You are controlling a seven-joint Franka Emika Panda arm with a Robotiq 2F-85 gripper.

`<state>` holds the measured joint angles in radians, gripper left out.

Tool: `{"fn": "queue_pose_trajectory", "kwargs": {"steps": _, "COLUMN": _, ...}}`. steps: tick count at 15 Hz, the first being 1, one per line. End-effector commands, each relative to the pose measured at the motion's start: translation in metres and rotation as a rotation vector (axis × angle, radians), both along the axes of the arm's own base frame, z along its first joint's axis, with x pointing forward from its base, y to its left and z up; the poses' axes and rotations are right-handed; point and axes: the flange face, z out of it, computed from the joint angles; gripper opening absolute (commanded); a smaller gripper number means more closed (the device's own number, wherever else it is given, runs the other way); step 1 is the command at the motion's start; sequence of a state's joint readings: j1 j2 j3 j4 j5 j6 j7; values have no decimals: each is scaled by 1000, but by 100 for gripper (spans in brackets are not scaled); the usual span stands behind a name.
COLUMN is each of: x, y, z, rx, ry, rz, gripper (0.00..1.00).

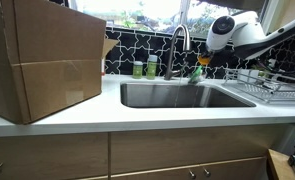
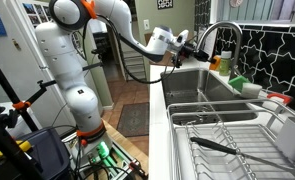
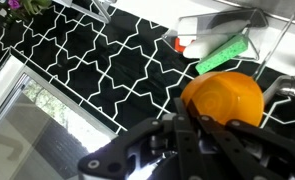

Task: Pick up the orange bowl, fetch some water in the orange bowl and pour it out into the sink three times then put the orange bowl back on the kitchen counter

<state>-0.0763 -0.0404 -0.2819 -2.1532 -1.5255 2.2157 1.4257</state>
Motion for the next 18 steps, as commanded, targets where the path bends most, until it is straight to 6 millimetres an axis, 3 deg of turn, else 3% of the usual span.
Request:
{"fn": "queue_pose_trajectory", "kwargs": {"steps": 1, "x": -17, "y": 4, "z": -3, "rx": -17, "ry": -3, "rz": -11, "gripper": 1}}
{"fn": "queue_pose_trajectory", "kwargs": {"steps": 6, "x": -22, "y": 5, "z": -2, "rx": 48, "ry": -30, "rz": -28, "gripper": 1}}
{"fn": "queue_pose_trajectory", "kwargs": {"steps": 18, "x": -14, "y": -5, "z": 3, "rx": 693, "ry": -223, "rz": -171, "gripper": 1}}
